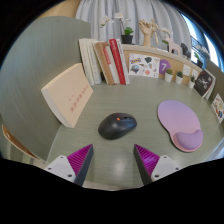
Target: Arrange mouse
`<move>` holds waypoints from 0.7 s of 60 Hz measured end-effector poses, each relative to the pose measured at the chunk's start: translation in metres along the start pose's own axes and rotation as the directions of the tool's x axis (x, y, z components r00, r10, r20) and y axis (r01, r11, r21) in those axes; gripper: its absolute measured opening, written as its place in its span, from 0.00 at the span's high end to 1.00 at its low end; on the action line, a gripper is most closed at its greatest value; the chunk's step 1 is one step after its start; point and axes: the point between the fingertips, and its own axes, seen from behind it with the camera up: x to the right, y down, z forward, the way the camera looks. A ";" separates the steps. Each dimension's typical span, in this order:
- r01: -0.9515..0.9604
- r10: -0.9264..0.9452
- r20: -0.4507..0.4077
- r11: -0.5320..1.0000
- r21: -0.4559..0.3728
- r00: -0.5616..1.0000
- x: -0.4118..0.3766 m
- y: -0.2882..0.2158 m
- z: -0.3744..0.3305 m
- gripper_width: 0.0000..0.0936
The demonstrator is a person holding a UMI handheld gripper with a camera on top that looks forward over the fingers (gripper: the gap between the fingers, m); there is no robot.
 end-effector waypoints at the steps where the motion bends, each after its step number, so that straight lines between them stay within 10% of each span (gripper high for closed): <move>1: -0.004 0.004 -0.005 1.000 0.000 1.000 -0.001 -0.002 0.005 0.13; 28: 0.009 -0.010 -0.037 1.000 -0.009 0.999 -0.015 -0.071 0.087 0.16; 42: 0.031 -0.031 -0.014 0.999 -0.038 0.999 -0.026 -0.086 0.104 0.33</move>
